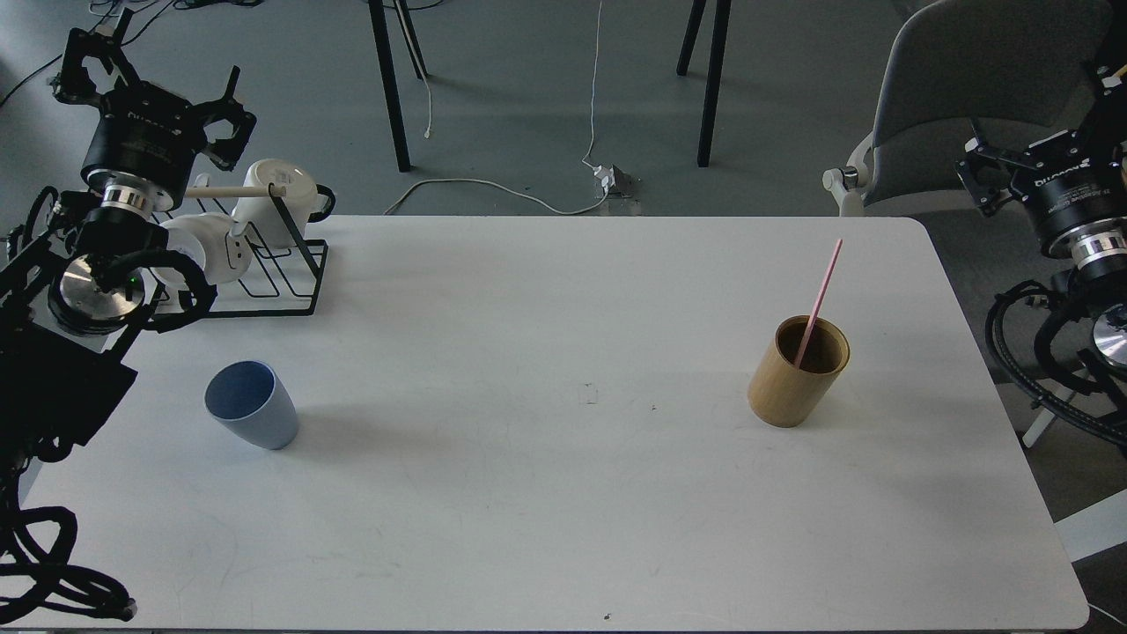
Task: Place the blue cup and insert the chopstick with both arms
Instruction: 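Move the left gripper down toward the light blue cup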
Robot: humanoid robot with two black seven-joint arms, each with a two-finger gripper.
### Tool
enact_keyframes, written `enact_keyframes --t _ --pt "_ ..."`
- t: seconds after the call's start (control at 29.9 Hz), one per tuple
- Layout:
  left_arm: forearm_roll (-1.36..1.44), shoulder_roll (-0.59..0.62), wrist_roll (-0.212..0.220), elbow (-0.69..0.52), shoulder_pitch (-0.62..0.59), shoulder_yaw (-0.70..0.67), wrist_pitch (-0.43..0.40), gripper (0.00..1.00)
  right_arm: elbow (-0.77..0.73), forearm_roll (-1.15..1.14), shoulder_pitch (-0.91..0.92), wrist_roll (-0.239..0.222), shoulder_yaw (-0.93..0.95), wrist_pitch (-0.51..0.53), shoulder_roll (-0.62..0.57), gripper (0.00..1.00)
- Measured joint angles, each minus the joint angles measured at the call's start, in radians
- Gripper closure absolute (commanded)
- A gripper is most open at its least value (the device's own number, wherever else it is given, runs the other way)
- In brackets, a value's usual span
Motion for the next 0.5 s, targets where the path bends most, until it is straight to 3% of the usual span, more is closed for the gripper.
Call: enact_keyframes --t 0.5 --pt "0.046 0.069 0.011 -0.037 -0.012 0.022 0.0 0.01 0.004 0.0 -0.021 0.003 0.025 0.0 -0.013 0.0"
